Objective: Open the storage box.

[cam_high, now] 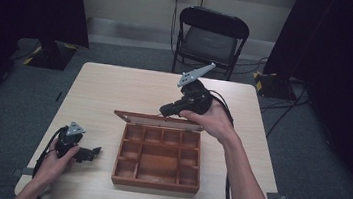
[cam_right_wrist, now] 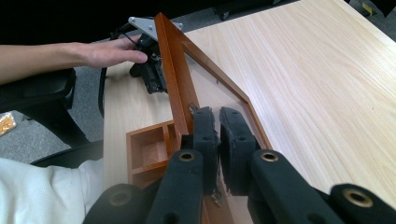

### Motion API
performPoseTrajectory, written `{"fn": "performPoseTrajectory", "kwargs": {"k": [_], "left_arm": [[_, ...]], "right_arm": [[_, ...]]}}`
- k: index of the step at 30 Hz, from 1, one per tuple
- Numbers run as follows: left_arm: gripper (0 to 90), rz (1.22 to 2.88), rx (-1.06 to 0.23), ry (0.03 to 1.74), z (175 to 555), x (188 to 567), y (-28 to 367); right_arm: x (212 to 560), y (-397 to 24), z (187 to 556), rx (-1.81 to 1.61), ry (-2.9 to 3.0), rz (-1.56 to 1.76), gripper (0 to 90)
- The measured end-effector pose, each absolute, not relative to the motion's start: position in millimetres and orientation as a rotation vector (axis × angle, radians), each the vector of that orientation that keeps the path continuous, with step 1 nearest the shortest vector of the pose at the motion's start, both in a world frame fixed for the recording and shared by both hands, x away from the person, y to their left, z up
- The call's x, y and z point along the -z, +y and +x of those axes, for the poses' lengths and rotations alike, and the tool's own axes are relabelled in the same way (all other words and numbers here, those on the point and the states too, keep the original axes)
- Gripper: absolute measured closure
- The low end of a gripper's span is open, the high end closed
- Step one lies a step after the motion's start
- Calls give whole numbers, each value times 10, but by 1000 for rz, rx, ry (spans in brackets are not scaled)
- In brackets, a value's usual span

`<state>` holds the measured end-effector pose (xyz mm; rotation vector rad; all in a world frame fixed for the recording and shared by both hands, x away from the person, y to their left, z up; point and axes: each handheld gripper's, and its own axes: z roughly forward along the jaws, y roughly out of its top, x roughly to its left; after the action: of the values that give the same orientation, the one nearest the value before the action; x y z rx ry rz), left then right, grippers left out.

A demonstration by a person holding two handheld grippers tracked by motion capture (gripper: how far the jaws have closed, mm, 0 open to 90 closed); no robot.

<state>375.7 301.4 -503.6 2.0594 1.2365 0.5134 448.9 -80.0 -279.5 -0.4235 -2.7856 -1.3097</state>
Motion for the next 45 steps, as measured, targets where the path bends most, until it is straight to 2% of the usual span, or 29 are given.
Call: {"fn": "performPoseTrajectory", "kwargs": {"k": [45], "left_arm": [[0, 2068, -514, 1233, 3758, 5033, 3018]], "right_arm": [[2787, -794, 4490, 1302, -2791, -421, 856]]}}
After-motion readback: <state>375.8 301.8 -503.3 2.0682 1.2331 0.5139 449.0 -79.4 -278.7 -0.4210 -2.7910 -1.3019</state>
